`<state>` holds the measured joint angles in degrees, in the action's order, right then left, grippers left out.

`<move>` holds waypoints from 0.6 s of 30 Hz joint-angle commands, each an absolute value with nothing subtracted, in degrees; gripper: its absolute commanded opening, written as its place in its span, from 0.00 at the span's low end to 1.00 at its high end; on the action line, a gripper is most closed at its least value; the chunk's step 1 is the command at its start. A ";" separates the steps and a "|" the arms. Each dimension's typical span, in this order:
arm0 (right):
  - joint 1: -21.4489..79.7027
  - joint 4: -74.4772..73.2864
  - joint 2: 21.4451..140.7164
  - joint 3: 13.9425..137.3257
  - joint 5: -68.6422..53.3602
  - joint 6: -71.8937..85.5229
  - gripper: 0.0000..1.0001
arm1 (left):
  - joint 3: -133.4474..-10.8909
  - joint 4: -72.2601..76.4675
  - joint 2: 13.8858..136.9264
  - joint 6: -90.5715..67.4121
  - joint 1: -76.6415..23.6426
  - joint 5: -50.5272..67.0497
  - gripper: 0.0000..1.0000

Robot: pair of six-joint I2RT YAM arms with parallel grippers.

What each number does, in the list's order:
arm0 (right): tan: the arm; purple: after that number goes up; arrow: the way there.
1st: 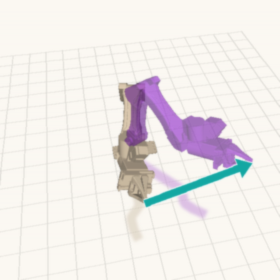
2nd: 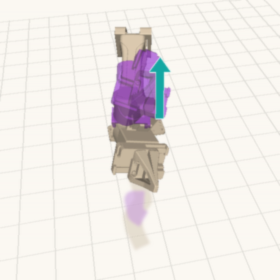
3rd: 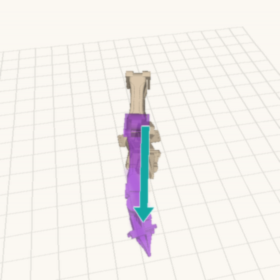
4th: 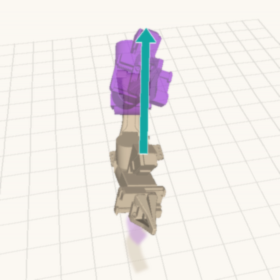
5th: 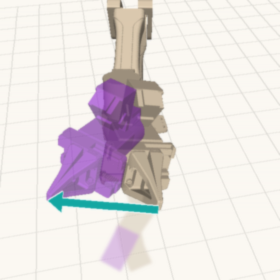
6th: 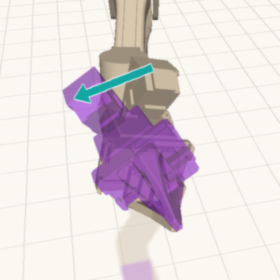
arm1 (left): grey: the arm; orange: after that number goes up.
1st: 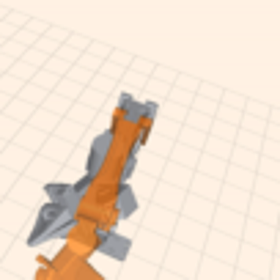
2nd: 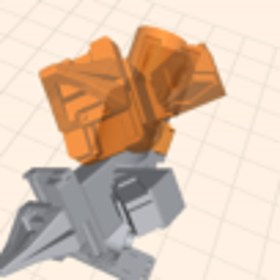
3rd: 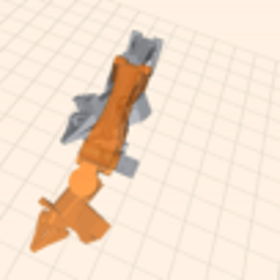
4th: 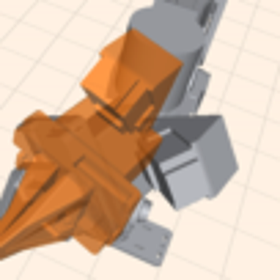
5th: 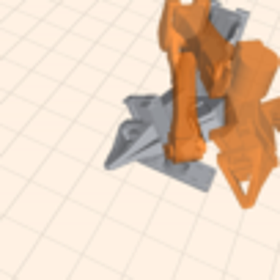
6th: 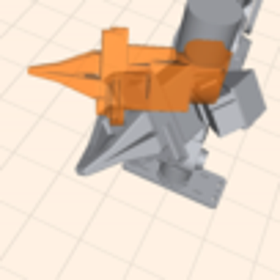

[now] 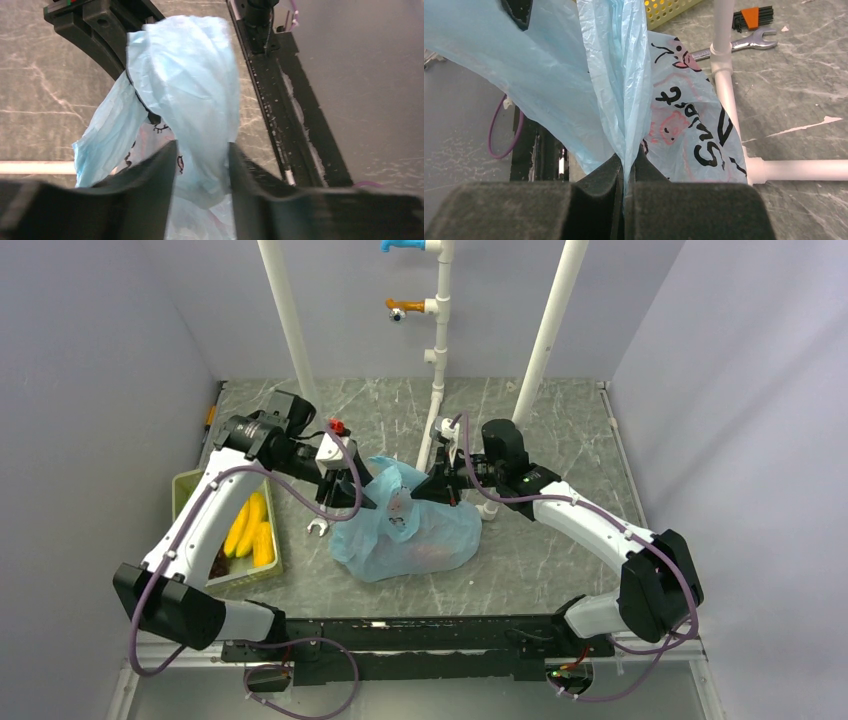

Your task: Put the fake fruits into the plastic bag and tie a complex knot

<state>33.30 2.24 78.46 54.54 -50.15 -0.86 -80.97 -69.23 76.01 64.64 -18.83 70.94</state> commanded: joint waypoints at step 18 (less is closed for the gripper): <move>33.07 -8.22 77.63 57.48 -55.64 -8.44 0.60 | -70.98 -45.90 71.63 40.14 -28.66 48.73 0.00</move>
